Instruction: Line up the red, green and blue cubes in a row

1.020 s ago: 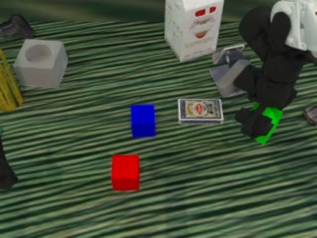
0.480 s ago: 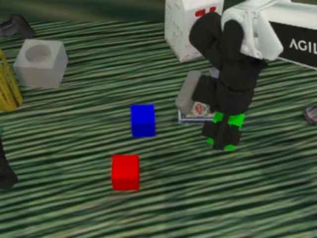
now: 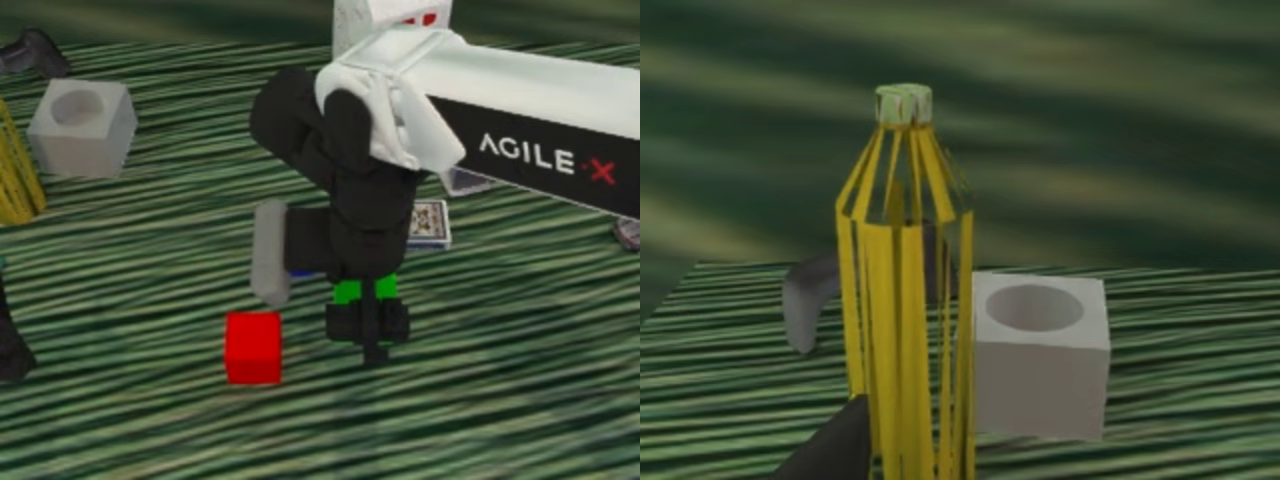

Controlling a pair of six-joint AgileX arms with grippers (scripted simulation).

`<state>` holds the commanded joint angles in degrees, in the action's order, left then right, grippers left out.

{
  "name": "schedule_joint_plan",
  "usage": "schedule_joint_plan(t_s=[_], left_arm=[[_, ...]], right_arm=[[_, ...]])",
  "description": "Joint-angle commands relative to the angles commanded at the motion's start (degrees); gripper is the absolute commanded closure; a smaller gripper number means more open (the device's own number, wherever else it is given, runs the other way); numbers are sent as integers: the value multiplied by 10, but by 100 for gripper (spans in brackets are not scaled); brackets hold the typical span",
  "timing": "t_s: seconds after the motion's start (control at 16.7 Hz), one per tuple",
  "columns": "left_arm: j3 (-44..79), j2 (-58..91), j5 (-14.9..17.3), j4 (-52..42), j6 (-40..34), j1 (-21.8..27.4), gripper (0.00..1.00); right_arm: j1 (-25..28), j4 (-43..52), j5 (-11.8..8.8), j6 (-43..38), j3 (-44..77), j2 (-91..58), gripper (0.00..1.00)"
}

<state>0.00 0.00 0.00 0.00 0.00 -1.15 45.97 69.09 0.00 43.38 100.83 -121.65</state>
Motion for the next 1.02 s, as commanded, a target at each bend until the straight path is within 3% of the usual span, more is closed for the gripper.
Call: schedule_joint_plan(t_s=[0.3, 0.66, 0.96, 1.02], left_arm=[[0, 0, 0, 0, 0, 0, 0], [0, 0, 0, 0, 0, 0, 0], [0, 0, 0, 0, 0, 0, 0], [0, 0, 0, 0, 0, 0, 0]], right_arm=[[-1, -11, 0, -1, -10, 0, 100], [0, -128, 0, -2, -92, -32, 100], [1, -141, 0, -1, -104, -38, 100], [1, -141, 0, -1, -104, -38, 92]])
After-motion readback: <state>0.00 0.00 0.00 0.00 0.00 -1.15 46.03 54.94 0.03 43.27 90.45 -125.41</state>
